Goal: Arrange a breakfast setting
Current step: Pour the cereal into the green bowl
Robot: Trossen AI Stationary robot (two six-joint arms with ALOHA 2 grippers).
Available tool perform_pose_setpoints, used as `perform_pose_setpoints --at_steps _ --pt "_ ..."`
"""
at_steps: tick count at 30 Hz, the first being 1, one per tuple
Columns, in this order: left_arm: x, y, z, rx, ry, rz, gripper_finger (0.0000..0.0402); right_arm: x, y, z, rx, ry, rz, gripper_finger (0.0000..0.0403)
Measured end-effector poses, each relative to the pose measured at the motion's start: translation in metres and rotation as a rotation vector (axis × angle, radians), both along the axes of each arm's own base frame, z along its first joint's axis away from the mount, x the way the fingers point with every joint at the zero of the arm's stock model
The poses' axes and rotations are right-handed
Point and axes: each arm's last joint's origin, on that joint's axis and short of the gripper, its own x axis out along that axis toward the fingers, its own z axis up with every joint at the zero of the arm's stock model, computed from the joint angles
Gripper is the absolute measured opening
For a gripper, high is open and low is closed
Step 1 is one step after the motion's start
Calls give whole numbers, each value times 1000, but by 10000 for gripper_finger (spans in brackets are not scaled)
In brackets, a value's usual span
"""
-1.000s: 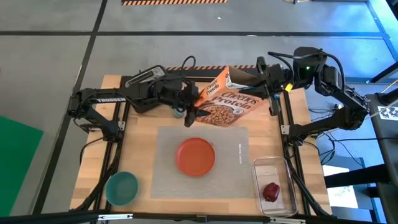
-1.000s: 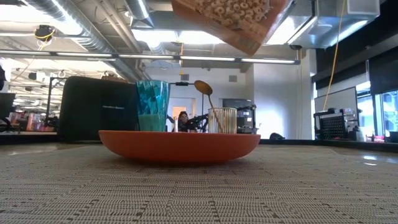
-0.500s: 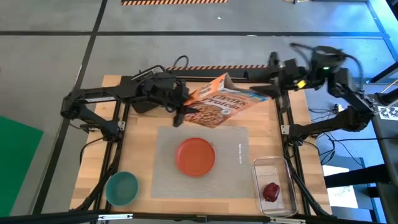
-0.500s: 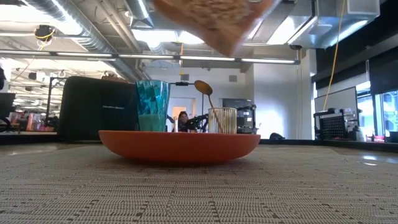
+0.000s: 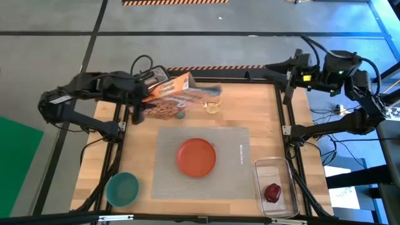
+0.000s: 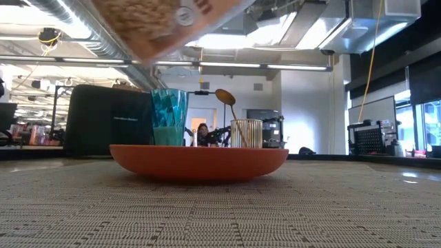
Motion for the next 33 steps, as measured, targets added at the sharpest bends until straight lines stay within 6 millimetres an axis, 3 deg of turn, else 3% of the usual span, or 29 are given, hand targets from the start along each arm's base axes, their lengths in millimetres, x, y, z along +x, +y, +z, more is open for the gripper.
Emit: perform_pose_setpoints --at_steps 7,16,26,33 --pt "-19 -14 13 8 92 -164 120 12 -3 -15 17 50 -4 172" --pt "-31 -31 4 -124 235 -359 120 31 -6 -47 122 130 -19 172" --pt "-32 -46 3 -207 261 -517 120 74 -10 -127 385 155 -6 172" --pt "-28 -43 2 -28 277 -520 120 129 33 -198 486 135 117 172"
